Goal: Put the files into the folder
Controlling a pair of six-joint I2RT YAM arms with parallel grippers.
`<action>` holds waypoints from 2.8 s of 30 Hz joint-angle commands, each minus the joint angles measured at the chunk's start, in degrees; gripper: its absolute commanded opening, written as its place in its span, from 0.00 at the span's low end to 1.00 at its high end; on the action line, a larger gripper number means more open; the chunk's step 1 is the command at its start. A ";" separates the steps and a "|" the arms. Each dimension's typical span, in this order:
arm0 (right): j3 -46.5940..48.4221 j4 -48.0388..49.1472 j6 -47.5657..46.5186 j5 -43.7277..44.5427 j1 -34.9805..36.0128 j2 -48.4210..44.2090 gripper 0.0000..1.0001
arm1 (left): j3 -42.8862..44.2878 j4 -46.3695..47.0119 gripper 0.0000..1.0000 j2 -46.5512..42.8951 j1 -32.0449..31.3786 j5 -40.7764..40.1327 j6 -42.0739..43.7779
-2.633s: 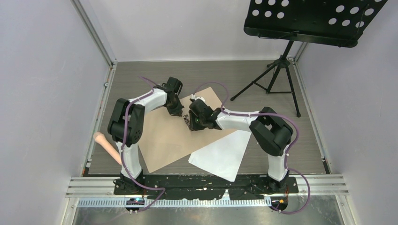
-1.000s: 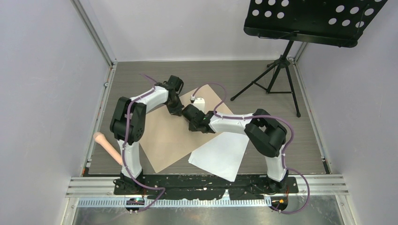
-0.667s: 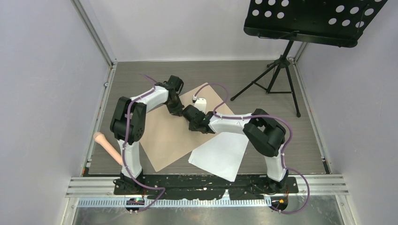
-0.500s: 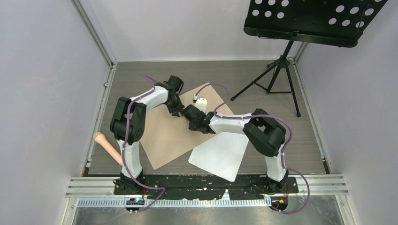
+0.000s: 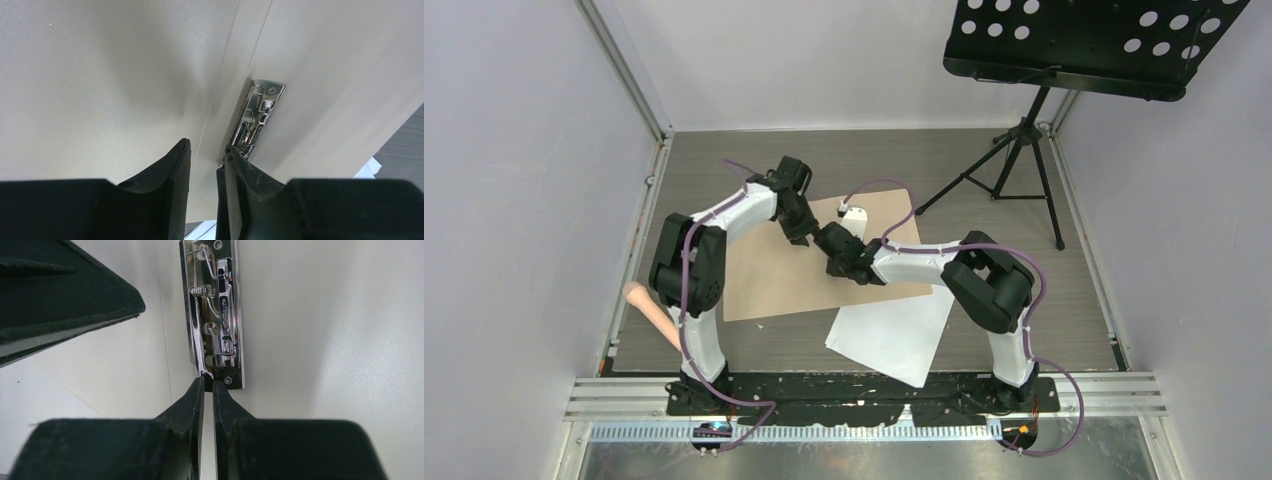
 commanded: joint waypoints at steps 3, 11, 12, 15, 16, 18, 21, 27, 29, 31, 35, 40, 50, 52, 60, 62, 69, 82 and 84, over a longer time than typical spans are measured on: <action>-4.67 -12.32 -1.82 -0.02 -1.44 5.72 0.06 | 6.17 2.22 0.35 2.81 0.11 1.68 1.16; -4.68 -11.65 -2.37 -0.79 -1.77 5.75 0.06 | 12.69 0.02 0.34 9.04 -0.78 -0.36 4.19; -4.61 -11.66 -2.39 -0.80 -1.78 5.62 0.06 | 13.35 -0.63 0.33 9.63 -1.04 -0.88 4.37; -4.59 -11.64 -2.71 -0.76 -2.00 5.39 0.05 | 13.90 -1.48 0.31 10.90 -1.82 -2.50 4.41; -4.58 -11.63 -2.78 -0.69 -2.09 5.22 0.05 | 14.08 -2.26 0.30 11.31 -2.09 -3.11 4.36; -4.65 -11.59 -2.89 -0.47 -2.17 4.82 0.06 | 14.52 -3.51 0.27 12.09 -2.53 -4.32 4.32; -4.75 -11.65 -3.09 0.25 -2.23 4.22 0.05 | 14.36 -4.46 0.22 12.48 -3.53 -6.52 4.57; -4.11 -12.30 -4.42 4.41 -2.24 3.69 0.05 | 11.54 -6.74 0.04 11.12 -4.28 -8.80 4.56; -3.86 -12.54 -5.31 6.58 -1.96 3.60 0.06 | 10.57 -7.33 0.00 10.60 -4.28 -9.10 5.45; -3.32 -13.05 -6.35 9.70 -1.11 3.68 0.06 | 10.70 -8.79 0.00 10.71 -4.28 -9.26 7.00; -0.38 -16.94 -6.72 16.20 1.24 5.74 0.06 | 9.53 -10.08 0.00 9.82 -4.11 -8.67 8.86; 0.93 -20.65 -4.33 21.36 1.85 7.28 0.06 | 8.76 -10.78 0.00 9.93 -3.98 -7.45 12.18; 0.27 -19.79 -1.97 31.17 1.90 4.91 0.05 | 7.51 -10.24 0.00 9.30 -2.95 -4.61 14.94; -1.23 -17.33 -2.59 32.12 1.85 3.33 0.05 | 7.63 -10.09 0.00 9.41 -2.80 -4.17 15.40; -4.85 -8.12 -6.95 32.38 2.05 -2.17 0.08 | 8.42 -10.03 0.00 9.85 -2.79 -2.17 15.66; -5.00 -6.49 -8.32 31.45 1.99 -3.04 0.12 | 8.36 -9.99 0.00 9.66 -2.75 -1.88 15.42; -6.09 -1.30 -12.51 21.03 1.83 -8.06 0.24 | 9.93 -9.22 0.04 6.97 -1.80 1.43 14.92; -9.57 11.47 -16.74 -17.92 -1.26 -14.61 0.30 | 19.18 -10.69 0.48 -0.42 -0.22 4.93 14.88; -8.88 12.96 -16.61 -21.21 -1.29 -13.01 0.26 | 17.64 -10.42 0.50 -3.12 1.02 4.00 14.37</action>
